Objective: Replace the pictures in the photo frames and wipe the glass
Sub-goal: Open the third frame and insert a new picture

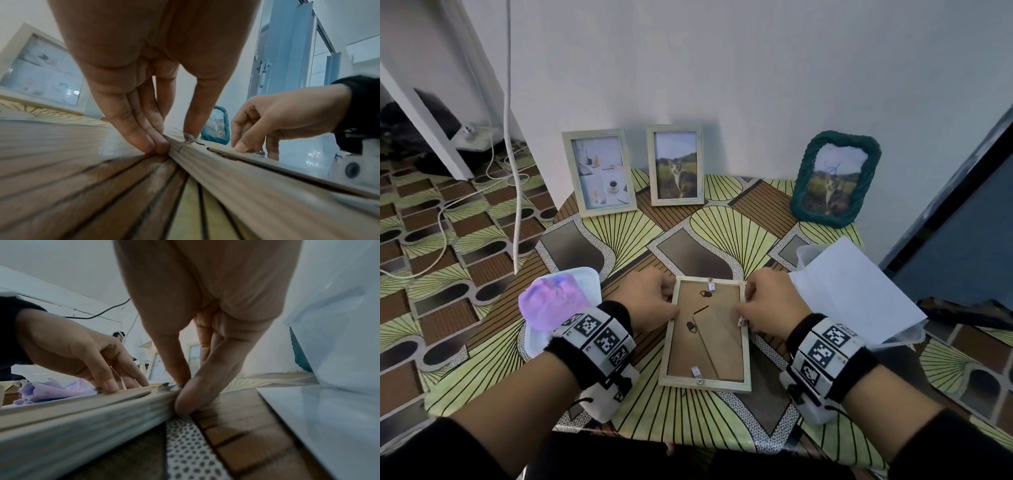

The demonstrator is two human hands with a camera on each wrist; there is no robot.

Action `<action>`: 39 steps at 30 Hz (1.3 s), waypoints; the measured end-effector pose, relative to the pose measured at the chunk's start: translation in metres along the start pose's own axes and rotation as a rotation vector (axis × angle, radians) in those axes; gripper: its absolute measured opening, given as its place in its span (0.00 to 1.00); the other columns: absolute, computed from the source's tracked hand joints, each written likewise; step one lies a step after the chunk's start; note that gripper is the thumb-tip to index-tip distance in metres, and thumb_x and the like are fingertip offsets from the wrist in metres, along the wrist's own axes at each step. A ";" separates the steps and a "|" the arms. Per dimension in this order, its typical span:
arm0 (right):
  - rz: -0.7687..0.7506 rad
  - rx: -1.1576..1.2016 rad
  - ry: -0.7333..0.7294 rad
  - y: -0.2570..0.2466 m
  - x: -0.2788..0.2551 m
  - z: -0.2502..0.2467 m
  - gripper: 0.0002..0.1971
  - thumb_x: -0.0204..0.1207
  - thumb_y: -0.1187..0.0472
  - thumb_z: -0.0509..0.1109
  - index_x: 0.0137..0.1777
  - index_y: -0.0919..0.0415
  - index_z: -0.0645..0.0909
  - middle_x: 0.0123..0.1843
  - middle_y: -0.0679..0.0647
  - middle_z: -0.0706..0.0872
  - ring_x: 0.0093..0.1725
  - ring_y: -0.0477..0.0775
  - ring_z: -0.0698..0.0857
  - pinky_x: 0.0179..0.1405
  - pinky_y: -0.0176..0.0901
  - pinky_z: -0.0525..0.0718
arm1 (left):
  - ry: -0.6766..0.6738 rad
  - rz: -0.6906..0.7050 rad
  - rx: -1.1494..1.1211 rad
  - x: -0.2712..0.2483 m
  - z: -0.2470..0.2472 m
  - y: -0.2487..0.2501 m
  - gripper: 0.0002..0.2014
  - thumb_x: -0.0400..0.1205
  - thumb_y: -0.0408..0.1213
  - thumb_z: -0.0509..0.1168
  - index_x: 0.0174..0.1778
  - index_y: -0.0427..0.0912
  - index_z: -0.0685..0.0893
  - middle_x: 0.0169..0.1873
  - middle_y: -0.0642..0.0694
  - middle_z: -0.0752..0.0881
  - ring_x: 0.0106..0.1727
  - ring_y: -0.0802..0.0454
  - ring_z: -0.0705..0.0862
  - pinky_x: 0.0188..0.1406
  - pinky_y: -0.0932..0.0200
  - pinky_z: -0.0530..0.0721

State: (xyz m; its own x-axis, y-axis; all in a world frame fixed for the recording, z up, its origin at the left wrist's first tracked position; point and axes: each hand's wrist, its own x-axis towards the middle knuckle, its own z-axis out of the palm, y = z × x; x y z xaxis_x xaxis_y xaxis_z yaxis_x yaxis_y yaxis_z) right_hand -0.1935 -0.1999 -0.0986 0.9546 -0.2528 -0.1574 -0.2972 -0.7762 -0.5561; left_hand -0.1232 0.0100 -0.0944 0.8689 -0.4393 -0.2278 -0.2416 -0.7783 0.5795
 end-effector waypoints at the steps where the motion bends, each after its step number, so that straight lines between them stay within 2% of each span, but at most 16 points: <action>1: 0.004 0.011 -0.004 0.001 0.000 0.000 0.04 0.68 0.66 0.74 0.40 0.63 0.80 0.39 0.60 0.85 0.36 0.60 0.88 0.35 0.57 0.91 | -0.012 -0.001 -0.013 0.000 0.000 -0.001 0.20 0.71 0.33 0.72 0.58 0.51 0.89 0.41 0.63 0.90 0.42 0.74 0.85 0.37 0.77 0.76; 4: 0.008 0.020 -0.019 0.001 0.000 -0.001 0.05 0.69 0.66 0.74 0.41 0.63 0.80 0.41 0.61 0.86 0.38 0.61 0.89 0.38 0.58 0.91 | -0.017 0.005 -0.051 -0.003 -0.002 -0.002 0.19 0.73 0.32 0.70 0.59 0.53 0.90 0.45 0.61 0.92 0.49 0.66 0.88 0.48 0.70 0.82; 7: -0.012 -0.026 -0.025 0.000 -0.003 -0.003 0.05 0.70 0.64 0.74 0.41 0.62 0.80 0.40 0.58 0.86 0.39 0.59 0.88 0.41 0.57 0.91 | -0.044 0.063 -0.003 -0.011 -0.005 -0.001 0.17 0.78 0.38 0.71 0.62 0.56 0.88 0.30 0.71 0.86 0.36 0.74 0.83 0.39 0.72 0.78; 8: -0.035 -0.080 -0.015 -0.001 -0.003 -0.004 0.05 0.70 0.61 0.74 0.40 0.60 0.81 0.39 0.56 0.86 0.39 0.57 0.87 0.43 0.55 0.90 | -0.062 0.076 0.001 -0.015 -0.006 0.001 0.17 0.79 0.41 0.71 0.65 0.56 0.86 0.31 0.71 0.86 0.36 0.73 0.83 0.39 0.72 0.78; 10: -0.099 -0.207 0.048 -0.002 -0.004 -0.006 0.04 0.72 0.56 0.72 0.41 0.55 0.82 0.39 0.50 0.86 0.42 0.52 0.85 0.45 0.50 0.88 | -0.088 0.105 0.047 -0.027 -0.005 0.000 0.23 0.80 0.49 0.70 0.73 0.53 0.80 0.50 0.61 0.90 0.49 0.65 0.85 0.52 0.64 0.83; 11: -0.137 -0.228 0.089 -0.003 -0.004 -0.008 0.03 0.73 0.54 0.71 0.43 0.52 0.83 0.41 0.48 0.85 0.43 0.51 0.84 0.45 0.48 0.87 | -0.073 0.151 0.140 -0.035 -0.004 -0.001 0.27 0.81 0.51 0.69 0.76 0.51 0.77 0.59 0.55 0.88 0.58 0.59 0.84 0.61 0.60 0.81; 13: -0.244 -0.173 0.122 -0.006 -0.002 -0.010 0.05 0.75 0.56 0.70 0.49 0.52 0.85 0.45 0.46 0.85 0.45 0.48 0.83 0.47 0.45 0.85 | -0.004 0.303 0.276 -0.055 0.000 -0.006 0.29 0.82 0.50 0.68 0.79 0.52 0.73 0.69 0.54 0.80 0.69 0.58 0.76 0.71 0.64 0.71; 17: -0.479 -0.164 -0.040 -0.015 0.004 -0.007 0.16 0.81 0.57 0.67 0.67 0.54 0.82 0.65 0.48 0.84 0.65 0.49 0.79 0.68 0.44 0.76 | -0.094 0.485 0.422 -0.095 0.000 -0.011 0.24 0.86 0.53 0.58 0.80 0.56 0.71 0.77 0.61 0.72 0.77 0.61 0.69 0.75 0.56 0.69; 19: -0.527 -0.259 -0.152 -0.017 0.006 -0.003 0.21 0.84 0.55 0.64 0.76 0.54 0.75 0.79 0.50 0.74 0.79 0.50 0.70 0.79 0.44 0.65 | -0.162 0.473 0.537 -0.105 0.002 -0.016 0.26 0.88 0.55 0.52 0.83 0.57 0.65 0.82 0.63 0.65 0.82 0.63 0.61 0.79 0.56 0.63; 22: -0.509 -0.360 -0.291 -0.016 0.008 0.003 0.25 0.87 0.51 0.59 0.83 0.49 0.64 0.88 0.50 0.57 0.86 0.52 0.58 0.85 0.48 0.57 | -0.235 0.460 0.625 -0.113 0.004 -0.024 0.28 0.89 0.57 0.46 0.86 0.57 0.52 0.85 0.64 0.47 0.84 0.67 0.43 0.82 0.58 0.47; 26: -0.443 -0.459 -0.311 -0.009 0.005 0.002 0.26 0.87 0.49 0.57 0.85 0.47 0.61 0.88 0.50 0.55 0.84 0.57 0.61 0.83 0.55 0.63 | -0.246 0.414 0.658 -0.118 0.006 -0.034 0.31 0.87 0.61 0.40 0.86 0.56 0.44 0.83 0.64 0.38 0.83 0.68 0.34 0.83 0.56 0.42; 29: -0.392 -0.514 -0.282 -0.004 -0.006 -0.001 0.25 0.85 0.47 0.58 0.82 0.44 0.65 0.81 0.52 0.70 0.78 0.60 0.72 0.74 0.59 0.74 | -0.212 0.361 0.692 -0.114 0.003 -0.037 0.34 0.85 0.64 0.37 0.87 0.54 0.45 0.83 0.64 0.38 0.84 0.65 0.35 0.84 0.54 0.48; 32: -0.419 -0.577 -0.173 -0.001 -0.021 -0.003 0.19 0.83 0.47 0.58 0.72 0.44 0.76 0.63 0.50 0.80 0.65 0.56 0.80 0.67 0.57 0.77 | -0.171 0.294 0.674 -0.103 -0.001 -0.038 0.38 0.84 0.66 0.38 0.87 0.51 0.46 0.84 0.60 0.39 0.85 0.63 0.41 0.82 0.56 0.55; 34: -0.422 -0.575 -0.129 -0.001 -0.031 -0.004 0.16 0.82 0.48 0.58 0.64 0.46 0.82 0.60 0.48 0.81 0.61 0.54 0.81 0.65 0.55 0.76 | -0.171 0.270 0.623 -0.095 -0.002 -0.036 0.38 0.85 0.65 0.42 0.87 0.47 0.47 0.85 0.55 0.42 0.86 0.61 0.43 0.84 0.59 0.53; 37: -0.409 -0.574 -0.120 0.000 -0.044 -0.005 0.15 0.81 0.48 0.60 0.60 0.48 0.85 0.60 0.48 0.81 0.56 0.53 0.83 0.53 0.47 0.82 | -0.183 0.253 0.589 -0.084 0.000 -0.030 0.38 0.86 0.62 0.46 0.87 0.43 0.46 0.86 0.52 0.43 0.86 0.60 0.42 0.82 0.64 0.46; 39: -0.374 -0.566 -0.117 0.002 -0.051 -0.004 0.15 0.81 0.47 0.61 0.56 0.49 0.86 0.59 0.48 0.80 0.53 0.52 0.82 0.45 0.44 0.79 | -0.204 0.247 0.592 -0.076 0.002 -0.026 0.38 0.87 0.60 0.50 0.87 0.43 0.44 0.86 0.51 0.42 0.85 0.60 0.41 0.81 0.64 0.46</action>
State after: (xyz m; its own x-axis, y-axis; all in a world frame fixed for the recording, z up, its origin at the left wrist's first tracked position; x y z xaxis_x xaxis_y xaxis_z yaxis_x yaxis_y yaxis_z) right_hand -0.2430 -0.1911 -0.0886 0.9811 0.1300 -0.1431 0.1190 -0.9894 -0.0835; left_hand -0.1840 0.0631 -0.0941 0.6727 -0.6666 -0.3210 -0.6691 -0.7333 0.1204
